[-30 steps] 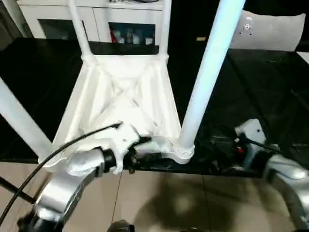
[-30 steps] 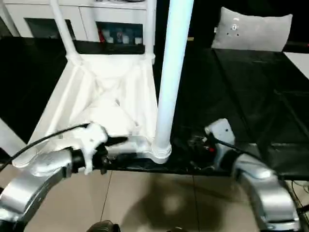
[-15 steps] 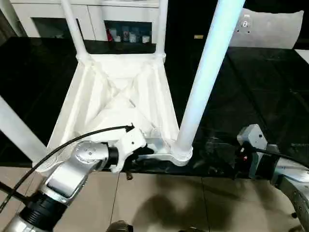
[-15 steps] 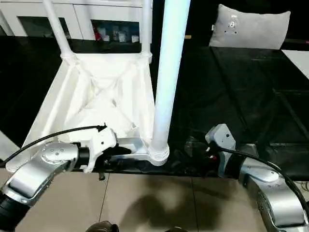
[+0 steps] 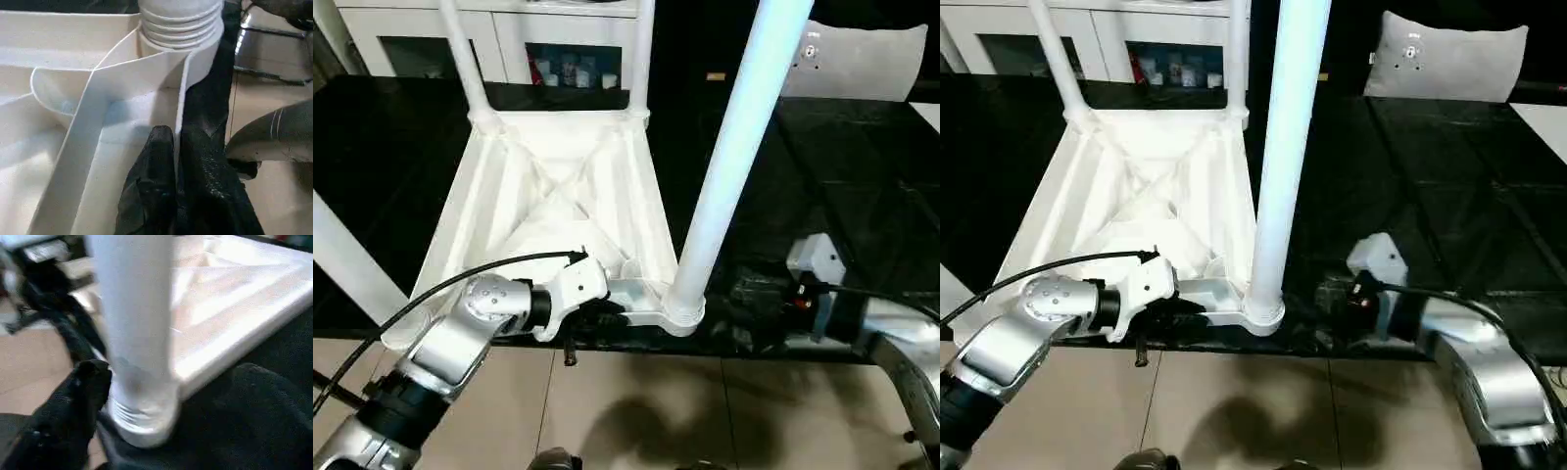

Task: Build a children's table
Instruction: Rotate leg to tighten

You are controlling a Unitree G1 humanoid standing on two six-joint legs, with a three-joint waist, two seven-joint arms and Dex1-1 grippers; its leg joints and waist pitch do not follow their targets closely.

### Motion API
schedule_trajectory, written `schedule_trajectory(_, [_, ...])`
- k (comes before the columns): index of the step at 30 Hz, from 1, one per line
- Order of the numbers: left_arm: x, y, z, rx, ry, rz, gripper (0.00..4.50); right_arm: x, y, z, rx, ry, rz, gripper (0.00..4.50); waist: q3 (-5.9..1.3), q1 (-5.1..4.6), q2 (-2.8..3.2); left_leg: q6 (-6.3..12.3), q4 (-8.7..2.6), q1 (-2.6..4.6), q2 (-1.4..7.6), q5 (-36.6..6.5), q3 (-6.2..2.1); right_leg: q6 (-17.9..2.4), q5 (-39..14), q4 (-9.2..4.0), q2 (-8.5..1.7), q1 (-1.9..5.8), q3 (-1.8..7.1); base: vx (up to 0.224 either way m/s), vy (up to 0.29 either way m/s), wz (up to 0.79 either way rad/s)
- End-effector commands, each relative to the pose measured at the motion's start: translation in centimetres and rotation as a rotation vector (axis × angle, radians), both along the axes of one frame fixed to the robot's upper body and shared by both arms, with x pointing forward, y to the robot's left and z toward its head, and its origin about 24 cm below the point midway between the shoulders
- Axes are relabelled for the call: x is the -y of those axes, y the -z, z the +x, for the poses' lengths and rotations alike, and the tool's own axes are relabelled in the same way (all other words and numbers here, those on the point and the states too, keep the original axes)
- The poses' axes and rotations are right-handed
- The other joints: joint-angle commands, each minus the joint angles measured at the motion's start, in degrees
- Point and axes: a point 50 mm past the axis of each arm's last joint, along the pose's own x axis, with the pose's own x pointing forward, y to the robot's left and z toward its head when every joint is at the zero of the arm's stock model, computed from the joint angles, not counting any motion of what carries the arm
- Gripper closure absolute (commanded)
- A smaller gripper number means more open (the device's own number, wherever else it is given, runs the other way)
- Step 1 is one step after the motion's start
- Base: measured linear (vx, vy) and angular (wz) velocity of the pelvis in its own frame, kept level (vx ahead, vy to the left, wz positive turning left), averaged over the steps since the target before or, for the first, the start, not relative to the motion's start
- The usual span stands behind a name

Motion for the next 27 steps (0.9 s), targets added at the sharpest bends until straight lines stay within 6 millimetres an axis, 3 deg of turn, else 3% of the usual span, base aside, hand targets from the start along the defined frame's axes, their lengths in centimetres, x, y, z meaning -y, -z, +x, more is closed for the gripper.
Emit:
schedule_trajectory(1, [-0.3,1.0,-0.2,-0.017,0.029,0.059,4.46,-0.1,-0.2,0.2,-0.013,-0.084,-0.001,0.41,-4.39,0.23,-0.47,4.63,-4.04,0.20,3.56,-7.06,-0.79,-15.23,-4.80,-3.91,-3.71,2.80,2.73,0.000,0.000,0.00])
schedule_trajectory(2, [-0.3,1.1,-0.2,-0.014,0.058,0.076,4.50,-0.2,-0.1,0.3,-0.036,-0.131,-0.005,0.71,-4.43,0.16,-0.63,4.82,-4.00,0.14,3.51,-7.25,-0.74,-15.54,-4.70,-3.92,-3.67,2.89,2.67,0.000,0.000,0.00])
schedule_trajectory(11, [-0.3,1.0,-0.2,0.004,0.242,0.153,4.50,-1.2,0.9,2.6,-0.103,-0.333,-0.075,1.25,-4.80,0.43,-0.80,3.14,-3.87,0.40,3.68,-8.21,-0.36,-16.89,-6.19,-3.72,-3.81,2.75,2.57,0.000,0.000,0.00])
schedule_trajectory(13, [-0.5,1.0,0.1,0.018,0.258,0.173,4.50,-1.5,0.9,3.0,-0.116,-0.373,-0.079,1.58,-4.90,0.73,-0.58,3.18,-3.84,0.74,3.86,-8.04,-0.24,-17.19,-4.99,-3.61,-3.73,2.52,2.62,0.000,0.000,0.00])
schedule_trajectory(18, [-0.7,1.0,0.5,0.029,0.265,0.188,4.50,-2.1,0.8,3.8,-0.115,-0.406,-0.083,1.94,-5.02,1.48,-0.64,2.21,-3.94,0.83,4.06,-8.86,0.12,-16.89,-5.37,-3.48,-3.77,2.48,2.55,0.000,0.000,0.00])
schedule_trajectory(25, [-0.7,1.0,0.7,0.012,0.248,0.162,4.50,-2.4,1.0,3.8,-0.140,-0.450,-0.063,2.50,-5.04,1.55,-0.91,1.42,-4.06,0.77,4.05,-10.00,0.12,-16.29,-6.09,-3.53,-3.76,2.53,2.61,0.000,0.000,0.00])
schedule_trajectory(27, [-0.3,0.7,1.2,-0.014,0.169,0.085,4.50,-2.6,1.0,3.4,-0.169,-0.443,0.006,2.54,-4.99,1.59,-1.05,1.77,-4.02,0.84,4.04,-9.19,0.25,-16.53,-5.25,-3.44,-3.64,2.46,2.65,0.000,0.000,0.00])
